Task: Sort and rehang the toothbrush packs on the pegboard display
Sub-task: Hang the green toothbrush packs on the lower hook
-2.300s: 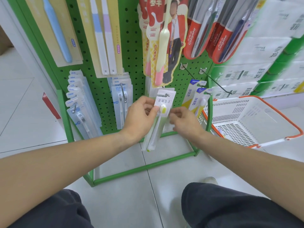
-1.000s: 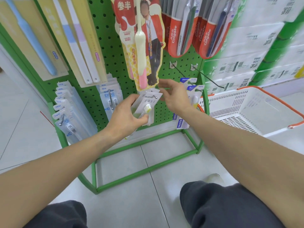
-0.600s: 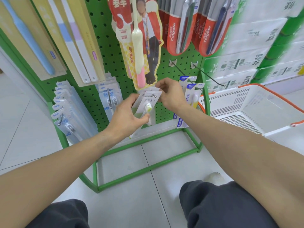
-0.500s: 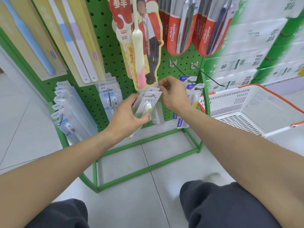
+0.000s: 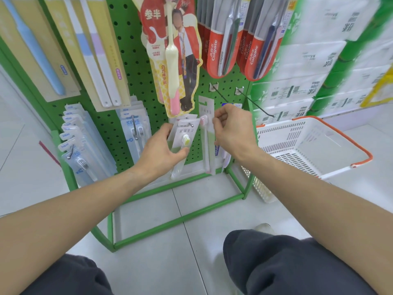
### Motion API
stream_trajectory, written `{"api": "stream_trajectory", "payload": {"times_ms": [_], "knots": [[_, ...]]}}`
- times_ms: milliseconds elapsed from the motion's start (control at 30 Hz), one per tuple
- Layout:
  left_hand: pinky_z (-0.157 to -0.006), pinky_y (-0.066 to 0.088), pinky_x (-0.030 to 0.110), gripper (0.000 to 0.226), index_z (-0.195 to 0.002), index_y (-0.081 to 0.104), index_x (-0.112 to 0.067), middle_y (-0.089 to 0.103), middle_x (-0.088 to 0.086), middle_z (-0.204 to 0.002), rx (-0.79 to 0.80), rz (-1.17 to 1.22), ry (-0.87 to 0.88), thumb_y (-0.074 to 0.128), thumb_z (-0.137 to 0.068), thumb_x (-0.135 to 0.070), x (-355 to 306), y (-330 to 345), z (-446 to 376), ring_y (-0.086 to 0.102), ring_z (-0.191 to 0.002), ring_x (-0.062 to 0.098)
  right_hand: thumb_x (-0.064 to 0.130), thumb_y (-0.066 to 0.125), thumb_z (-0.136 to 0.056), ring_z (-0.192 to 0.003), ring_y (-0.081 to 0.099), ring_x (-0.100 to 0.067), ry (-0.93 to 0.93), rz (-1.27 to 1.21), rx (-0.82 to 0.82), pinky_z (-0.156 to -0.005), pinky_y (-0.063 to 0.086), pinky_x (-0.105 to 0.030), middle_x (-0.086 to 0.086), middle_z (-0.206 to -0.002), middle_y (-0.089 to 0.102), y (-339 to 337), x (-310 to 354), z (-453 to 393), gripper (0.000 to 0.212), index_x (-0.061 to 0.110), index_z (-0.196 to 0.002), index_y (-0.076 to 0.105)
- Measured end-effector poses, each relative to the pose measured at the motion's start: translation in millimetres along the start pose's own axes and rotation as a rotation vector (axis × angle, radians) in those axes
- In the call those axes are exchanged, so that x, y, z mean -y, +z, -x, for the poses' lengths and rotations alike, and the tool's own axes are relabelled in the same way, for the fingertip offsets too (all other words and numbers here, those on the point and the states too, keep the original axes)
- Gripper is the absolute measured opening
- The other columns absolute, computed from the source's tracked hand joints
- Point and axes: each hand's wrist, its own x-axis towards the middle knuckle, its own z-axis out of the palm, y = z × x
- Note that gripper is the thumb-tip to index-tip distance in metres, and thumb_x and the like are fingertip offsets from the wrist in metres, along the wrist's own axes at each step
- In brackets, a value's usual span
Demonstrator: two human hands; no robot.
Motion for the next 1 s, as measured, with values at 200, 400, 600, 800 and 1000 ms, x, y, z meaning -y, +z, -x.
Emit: {"api": "stream_trajectory", "payload": {"times_ms": [200,400,600,800,1000], "knots": [[-0.079,0.044,0.030,0.053,-0.129,0.047,-0.018,0.060,-0.009,-0.112,0.006,-0.060,-0.028,0.075,-0.087,-0.034,-5.5,7.2,-2.1,0.059,-0.106,0.016,0.007,0.070,-0.084,-0.051,0.069,-0.016,0.091,0.046,0.059,-0.051,0.059,-0.032,-0.001,-0.071,0.072,-38.5,8.1,23.0,0.003,0.009,-0.084,0.072],[-0.104,0.047,0.039,0.080,-0.145,0.036,-0.007,0.051,0.010,-0.144,0.164,-0.209,-0.185,0.073,-0.087,-0.049,-1.8,0.8,6.5,0.054,-0.126,0.025,0.002,0.077,-0.076,-0.053,0.073,-0.021,0.217,-0.023,0.272,-0.053,0.062,-0.032,-0.007,-0.061,0.073,-58.5,13.0,49.9,0.008,0.005,-0.077,0.069],[-0.081,0.062,0.045,0.025,-0.120,0.055,-0.016,0.071,0.006,-0.106,0.272,0.366,-0.170,0.056,-0.102,-0.033,-25.9,-16.6,36.4,0.074,-0.083,0.025,-0.008,0.071,-0.082,-0.052,0.069,-0.024,0.313,-0.324,0.533,-0.057,0.063,-0.036,-0.017,-0.061,0.070,-44.6,18.0,64.6,0.010,-0.004,-0.081,0.063],[-0.048,0.054,0.034,0.011,-0.106,0.057,-0.010,0.067,-0.002,-0.068,0.213,0.415,-0.105,0.061,-0.100,-0.017,-21.8,-30.5,53.3,0.061,-0.054,0.020,-0.007,0.066,-0.091,-0.064,0.068,-0.029,0.235,-0.481,0.684,-0.061,0.064,-0.042,-0.011,-0.076,0.068,-29.4,36.8,71.7,0.012,0.002,-0.096,0.062],[-0.047,0.051,0.031,0.007,-0.102,0.056,-0.013,0.066,0.004,-0.078,0.253,0.362,-0.033,0.059,-0.101,-0.019,-20.8,-45.1,65.1,0.061,-0.053,0.016,0.029,0.053,-0.106,-0.067,0.071,-0.032,0.153,-0.350,0.678,-0.058,0.063,-0.046,-0.020,-0.085,0.073,-15.9,56.8,79.7,0.028,0.006,-0.097,0.065]]}}
